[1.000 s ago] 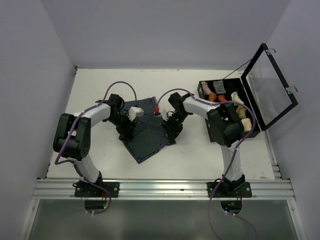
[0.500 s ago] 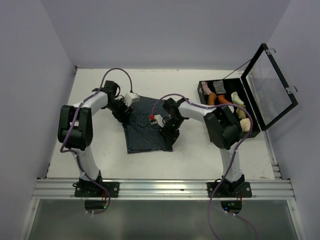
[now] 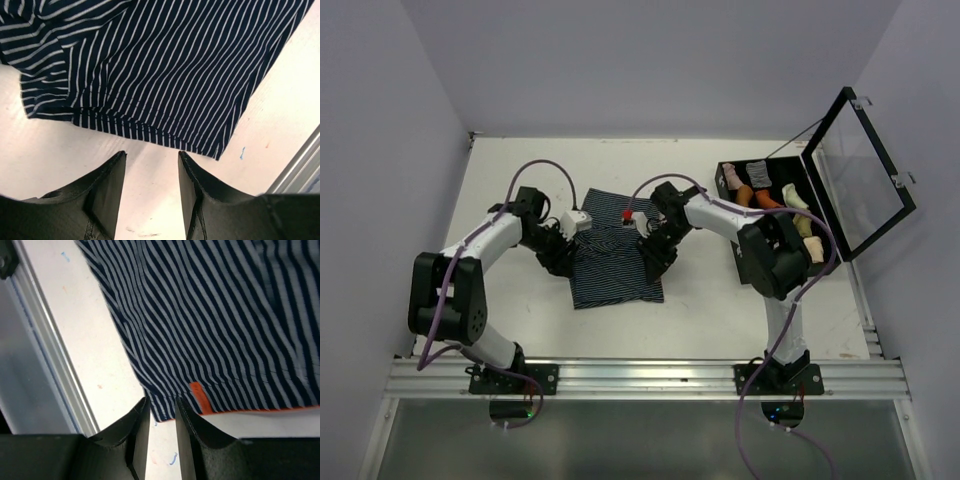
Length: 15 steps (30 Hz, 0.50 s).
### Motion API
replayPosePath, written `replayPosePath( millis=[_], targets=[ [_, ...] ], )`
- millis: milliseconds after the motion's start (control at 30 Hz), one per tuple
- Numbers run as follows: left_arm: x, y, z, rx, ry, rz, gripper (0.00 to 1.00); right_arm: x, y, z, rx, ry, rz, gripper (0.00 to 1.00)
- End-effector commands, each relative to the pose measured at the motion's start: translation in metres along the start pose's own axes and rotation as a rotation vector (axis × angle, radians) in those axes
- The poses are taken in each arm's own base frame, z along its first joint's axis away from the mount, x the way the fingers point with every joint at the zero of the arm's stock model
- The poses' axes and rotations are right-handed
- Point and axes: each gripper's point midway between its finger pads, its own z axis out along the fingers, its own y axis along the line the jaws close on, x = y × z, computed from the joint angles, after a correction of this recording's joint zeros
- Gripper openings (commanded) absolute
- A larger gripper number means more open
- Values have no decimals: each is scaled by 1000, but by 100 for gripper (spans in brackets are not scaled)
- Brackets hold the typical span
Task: Roll the underwear
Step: Flatten the underwear
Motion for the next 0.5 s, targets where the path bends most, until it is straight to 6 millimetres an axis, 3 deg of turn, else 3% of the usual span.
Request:
replayPosePath(
  millis=[0, 167, 233, 267, 333, 467],
  targets=[
    [-13, 3, 7, -20, -74, -151, 50, -25, -10, -23, 112, -94, -35, 30],
    [-15, 19, 16, -60, -99, -281, 44, -19, -38, -12, 222, -115, -20, 29],
    [-15, 33, 11, -72, -138, -347, 40, -8, -60, -7, 301, -67, 8, 27],
    [-26, 33, 7, -30, -193, -353, 40, 2, -70, 3, 297, -15, 35, 26],
    [-32, 39, -4, 41, -279, -420, 40, 2, -87, 4, 327, 17, 36, 24],
    [-43, 43, -5, 108, -353, -486, 48, -5, -112, 8, 355, 42, 7, 23]
  ],
)
